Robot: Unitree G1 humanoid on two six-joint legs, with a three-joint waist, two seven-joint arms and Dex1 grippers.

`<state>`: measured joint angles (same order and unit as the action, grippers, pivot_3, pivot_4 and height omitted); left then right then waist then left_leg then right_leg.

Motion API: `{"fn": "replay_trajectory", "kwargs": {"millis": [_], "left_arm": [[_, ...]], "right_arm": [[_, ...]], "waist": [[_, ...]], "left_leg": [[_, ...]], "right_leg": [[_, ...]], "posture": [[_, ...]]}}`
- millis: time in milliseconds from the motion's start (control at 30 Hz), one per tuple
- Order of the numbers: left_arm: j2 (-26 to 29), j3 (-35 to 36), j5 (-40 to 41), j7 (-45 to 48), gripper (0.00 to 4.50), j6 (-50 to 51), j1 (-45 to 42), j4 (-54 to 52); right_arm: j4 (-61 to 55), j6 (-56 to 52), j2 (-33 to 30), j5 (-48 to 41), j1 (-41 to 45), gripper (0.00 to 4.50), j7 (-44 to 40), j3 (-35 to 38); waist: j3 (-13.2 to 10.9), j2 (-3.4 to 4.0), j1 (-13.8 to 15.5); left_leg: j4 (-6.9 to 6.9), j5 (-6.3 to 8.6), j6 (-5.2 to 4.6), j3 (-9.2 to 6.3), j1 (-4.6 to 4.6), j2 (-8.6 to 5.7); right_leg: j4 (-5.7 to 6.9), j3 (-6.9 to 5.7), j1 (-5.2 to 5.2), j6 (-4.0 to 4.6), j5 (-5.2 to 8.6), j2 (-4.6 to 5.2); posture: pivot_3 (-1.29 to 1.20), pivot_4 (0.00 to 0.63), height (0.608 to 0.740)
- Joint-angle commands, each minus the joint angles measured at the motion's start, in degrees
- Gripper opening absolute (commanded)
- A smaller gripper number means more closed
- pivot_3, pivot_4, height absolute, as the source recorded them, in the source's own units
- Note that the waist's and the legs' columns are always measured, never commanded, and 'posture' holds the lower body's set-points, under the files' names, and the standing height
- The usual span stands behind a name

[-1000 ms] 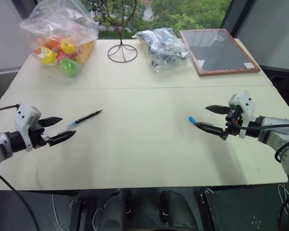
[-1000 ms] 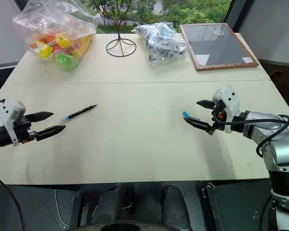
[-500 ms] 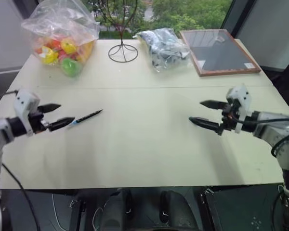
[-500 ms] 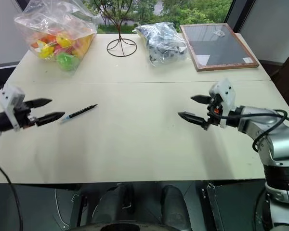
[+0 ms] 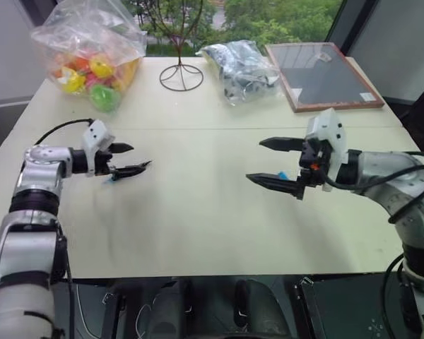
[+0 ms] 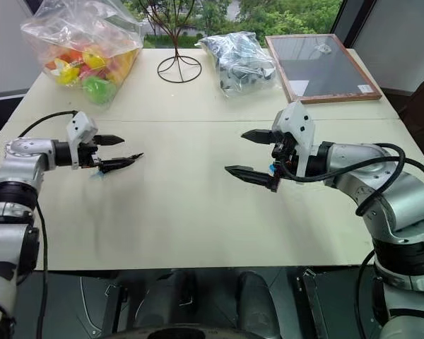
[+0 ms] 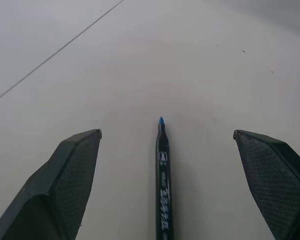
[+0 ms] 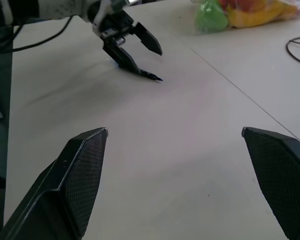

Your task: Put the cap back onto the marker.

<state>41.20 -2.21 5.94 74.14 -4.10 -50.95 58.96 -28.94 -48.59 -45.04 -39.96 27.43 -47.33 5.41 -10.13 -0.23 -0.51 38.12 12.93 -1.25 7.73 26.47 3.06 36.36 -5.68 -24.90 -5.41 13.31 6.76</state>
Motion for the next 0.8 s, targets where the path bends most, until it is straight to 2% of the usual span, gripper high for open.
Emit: {"fn": "replay_trajectory", "kwargs": {"millis": [33,300,700,800], "left_arm": [[-0.07,-0.26,-2.2,-0.12,4.44,-3.75,-1.57,3.73],[0.22,-0.15,-4.95,0.43,4.44,-5.83,-1.92,7.77],[0.17,-1.49,-7.21,3.97,4.44,-2.21,-2.28,9.74],[0.05,-1.54,-7.39,5.75,3.73,-0.5,-2.7,9.95]], "right_arm": [[-2.72,-0.79,-0.36,-2.04,-0.7,4.5,1.83,2.91],[-2.98,-0.43,-1.22,-2.45,-2.9,4.5,3.25,3.86],[-2.02,0.36,-0.76,-1.68,-2.43,4.5,4.06,2.74],[-1.9,0.5,-0.67,-1.46,-2.27,4.5,4.36,2.66]], "waist": [[0.0,0.0,-0.06],[0.0,-0.01,0.04],[0.0,-0.02,-0.05],[0.0,-0.02,-0.03]], "left_leg": [[0.0,0.0,0.0,-0.01,0.0,0.0],[0.02,0.01,-0.03,-0.03,0.0,0.0],[0.02,0.01,-0.03,-0.04,-0.01,0.0],[0.02,0.01,-0.03,-0.04,-0.01,0.0]], "right_leg": [[0.01,0.0,0.0,0.0,0.0,0.0],[0.03,-0.01,0.01,0.0,0.0,0.0],[0.04,-0.01,0.02,0.0,0.0,0.0],[0.05,-0.01,0.02,0.0,0.0,0.0]], "posture": [[0.0,0.15,0.74],[0.0,0.15,0.74],[0.0,0.15,0.74],[0.0,0.15,0.74]]}}
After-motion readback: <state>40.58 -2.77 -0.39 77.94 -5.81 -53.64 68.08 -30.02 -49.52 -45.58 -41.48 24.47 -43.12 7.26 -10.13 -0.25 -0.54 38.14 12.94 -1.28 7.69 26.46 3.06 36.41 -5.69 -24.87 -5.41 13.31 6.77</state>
